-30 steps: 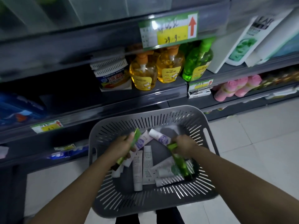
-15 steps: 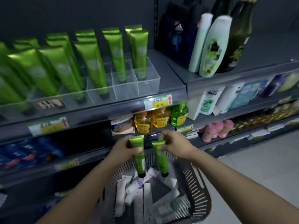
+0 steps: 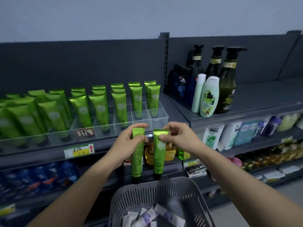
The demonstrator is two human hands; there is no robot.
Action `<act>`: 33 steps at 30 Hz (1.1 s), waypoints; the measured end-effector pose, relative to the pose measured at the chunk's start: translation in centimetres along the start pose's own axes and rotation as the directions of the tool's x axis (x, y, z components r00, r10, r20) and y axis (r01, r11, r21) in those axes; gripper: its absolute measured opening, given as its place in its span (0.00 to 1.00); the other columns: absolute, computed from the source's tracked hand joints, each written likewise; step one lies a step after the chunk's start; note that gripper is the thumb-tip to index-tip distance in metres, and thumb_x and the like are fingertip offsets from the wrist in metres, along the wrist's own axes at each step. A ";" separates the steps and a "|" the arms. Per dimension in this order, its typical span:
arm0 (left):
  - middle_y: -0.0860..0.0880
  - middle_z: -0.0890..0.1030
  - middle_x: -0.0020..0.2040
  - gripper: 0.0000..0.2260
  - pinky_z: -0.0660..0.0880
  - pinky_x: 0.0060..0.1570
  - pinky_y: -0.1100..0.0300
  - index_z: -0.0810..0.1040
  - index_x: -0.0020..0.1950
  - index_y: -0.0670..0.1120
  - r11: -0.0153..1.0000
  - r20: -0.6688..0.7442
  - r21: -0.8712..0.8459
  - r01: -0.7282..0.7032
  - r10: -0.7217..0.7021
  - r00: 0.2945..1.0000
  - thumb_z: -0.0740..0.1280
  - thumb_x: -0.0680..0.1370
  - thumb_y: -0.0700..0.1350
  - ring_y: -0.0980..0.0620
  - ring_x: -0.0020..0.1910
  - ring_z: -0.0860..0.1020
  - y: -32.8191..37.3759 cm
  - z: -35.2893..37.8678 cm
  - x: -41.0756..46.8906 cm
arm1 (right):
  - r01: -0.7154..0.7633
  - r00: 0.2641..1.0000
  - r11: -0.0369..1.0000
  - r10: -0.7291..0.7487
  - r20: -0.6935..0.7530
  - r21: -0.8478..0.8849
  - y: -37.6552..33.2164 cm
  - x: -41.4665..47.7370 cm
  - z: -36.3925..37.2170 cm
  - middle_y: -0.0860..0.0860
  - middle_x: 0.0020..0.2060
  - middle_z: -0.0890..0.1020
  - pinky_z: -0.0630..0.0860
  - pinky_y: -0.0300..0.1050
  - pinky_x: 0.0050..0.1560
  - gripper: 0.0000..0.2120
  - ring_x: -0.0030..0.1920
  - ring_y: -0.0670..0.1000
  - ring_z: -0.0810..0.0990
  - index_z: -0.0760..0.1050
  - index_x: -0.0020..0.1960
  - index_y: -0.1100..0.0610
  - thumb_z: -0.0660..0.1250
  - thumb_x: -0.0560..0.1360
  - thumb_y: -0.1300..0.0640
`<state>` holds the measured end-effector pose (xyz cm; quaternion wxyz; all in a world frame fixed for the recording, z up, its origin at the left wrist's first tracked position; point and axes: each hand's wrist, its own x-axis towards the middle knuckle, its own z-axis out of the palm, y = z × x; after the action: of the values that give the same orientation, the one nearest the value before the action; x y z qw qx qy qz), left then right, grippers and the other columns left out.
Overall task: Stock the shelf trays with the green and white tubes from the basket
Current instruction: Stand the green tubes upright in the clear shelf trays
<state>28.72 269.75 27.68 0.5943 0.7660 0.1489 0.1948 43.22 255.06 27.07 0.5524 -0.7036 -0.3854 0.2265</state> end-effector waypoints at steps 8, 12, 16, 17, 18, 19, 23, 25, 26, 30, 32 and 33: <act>0.48 0.67 0.36 0.13 0.65 0.33 0.57 0.71 0.61 0.50 0.996 -0.086 -0.063 -0.062 0.056 0.995 0.50 0.83 0.49 0.53 0.33 0.66 4.4 -0.9 0.8 | 0.148 0.988 0.988 -0.150 -0.037 -0.048 -5.5 0.8 -1.2 0.60 0.34 0.79 0.71 0.34 0.30 0.10 0.30 0.45 0.76 0.77 0.49 0.65 0.72 0.72 0.61; 0.40 0.75 0.51 0.18 0.73 0.50 0.49 0.69 0.69 0.49 0.996 -0.154 0.018 -0.089 0.091 0.984 0.49 0.82 0.42 0.43 0.49 0.75 7.4 -1.5 2.3 | 0.248 0.953 0.965 -0.259 -0.160 -0.086 -7.6 2.6 -2.6 0.64 0.38 0.82 0.73 0.37 0.30 0.11 0.34 0.49 0.77 0.78 0.51 0.62 0.73 0.72 0.59; 0.44 0.74 0.45 0.14 0.70 0.43 0.56 0.76 0.51 0.54 0.975 -0.283 0.081 -0.205 0.220 0.934 0.61 0.78 0.35 0.48 0.42 0.71 9.8 -1.7 4.0 | 0.315 0.897 0.934 -0.351 -0.267 -0.169 -8.5 5.4 -3.9 0.61 0.38 0.82 0.75 0.48 0.38 0.05 0.34 0.50 0.75 0.78 0.45 0.50 0.74 0.72 0.56; 0.44 0.74 0.43 0.13 0.69 0.43 0.55 0.77 0.47 0.55 0.965 -0.308 0.119 -0.234 0.260 0.915 0.64 0.77 0.35 0.49 0.40 0.69 10.2 -1.8 4.3 | 0.320 0.886 0.928 -0.364 -0.287 -0.188 -8.6 6.0 -4.1 0.58 0.36 0.82 0.75 0.49 0.40 0.05 0.33 0.49 0.75 0.78 0.44 0.48 0.73 0.72 0.56; 0.44 0.73 0.42 0.13 0.68 0.42 0.55 0.77 0.45 0.55 0.954 -0.324 0.154 -0.256 0.293 0.900 0.67 0.75 0.35 0.49 0.39 0.68 10.6 -1.9 4.7 | 0.323 0.875 0.922 -0.377 -0.303 -0.212 -8.7 6.5 -4.3 0.55 0.35 0.81 0.75 0.49 0.41 0.05 0.33 0.49 0.74 0.77 0.43 0.48 0.72 0.73 0.56; 0.44 0.74 0.40 0.13 0.69 0.41 0.55 0.76 0.44 0.54 0.945 -0.334 0.187 -0.267 0.317 0.888 0.69 0.73 0.35 0.50 0.37 0.68 11.0 -2.0 5.1 | 0.327 0.865 0.915 -0.391 -0.315 -0.238 -8.9 7.0 -4.5 0.52 0.35 0.81 0.75 0.49 0.43 0.05 0.34 0.48 0.75 0.77 0.44 0.48 0.72 0.73 0.56; 0.52 0.80 0.39 0.11 0.75 0.43 0.58 0.78 0.39 0.53 0.911 -0.415 0.325 -0.254 0.379 0.827 0.73 0.71 0.36 0.52 0.37 0.75 12.6 -2.0 6.5 | 0.307 0.851 0.903 -0.401 -0.338 -0.300 -8.9 8.3 -5.0 0.45 0.34 0.79 0.76 0.47 0.46 0.05 0.36 0.47 0.75 0.77 0.45 0.48 0.71 0.74 0.56; 0.51 0.81 0.40 0.08 0.75 0.43 0.59 0.79 0.39 0.51 0.891 -0.416 0.392 -0.229 0.394 0.820 0.73 0.71 0.38 0.53 0.37 0.76 12.7 -1.9 7.1 | 0.295 0.858 0.904 -0.393 -0.331 -0.310 -8.6 8.9 -5.0 0.45 0.34 0.78 0.77 0.47 0.46 0.05 0.37 0.48 0.77 0.78 0.46 0.47 0.71 0.73 0.56; 0.50 0.82 0.40 0.07 0.74 0.42 0.60 0.80 0.40 0.51 0.883 -0.414 0.421 -0.209 0.392 0.822 0.73 0.70 0.39 0.54 0.37 0.76 12.6 -1.8 7.5 | 0.289 0.861 0.903 -0.391 -0.325 -0.319 -8.4 9.2 -4.9 0.46 0.35 0.78 0.77 0.46 0.46 0.05 0.38 0.48 0.77 0.78 0.46 0.47 0.72 0.73 0.56; 0.51 0.81 0.39 0.06 0.74 0.41 0.60 0.80 0.41 0.50 0.858 -0.398 0.495 -0.137 0.364 0.842 0.75 0.70 0.40 0.54 0.36 0.74 11.7 -1.4 8.5 | 0.286 0.868 0.908 -0.380 -0.319 -0.305 -8.1 10.1 -4.7 0.46 0.34 0.78 0.77 0.45 0.45 0.05 0.37 0.48 0.77 0.79 0.46 0.49 0.72 0.73 0.57; 0.54 0.79 0.36 0.06 0.72 0.37 0.61 0.80 0.41 0.50 0.851 -0.398 0.513 -0.115 0.354 0.846 0.74 0.71 0.41 0.55 0.34 0.73 11.3 -1.4 8.8 | 0.292 0.870 0.912 -0.379 -0.316 -0.289 -7.9 10.5 -4.7 0.47 0.34 0.79 0.77 0.46 0.45 0.04 0.36 0.48 0.77 0.79 0.45 0.49 0.71 0.73 0.58; 0.56 0.78 0.35 0.05 0.70 0.37 0.62 0.80 0.41 0.50 0.848 -0.403 0.519 -0.106 0.352 0.845 0.74 0.71 0.41 0.56 0.33 0.73 11.2 -1.5 9.0 | 0.294 0.870 0.912 -0.379 -0.314 -0.287 -7.9 10.7 -4.8 0.46 0.33 0.78 0.77 0.45 0.45 0.04 0.36 0.48 0.76 0.79 0.45 0.49 0.71 0.73 0.58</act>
<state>35.88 272.32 39.96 0.3015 0.8272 0.2402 0.4088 50.89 261.39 37.07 0.5600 -0.7136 -0.4175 -0.0539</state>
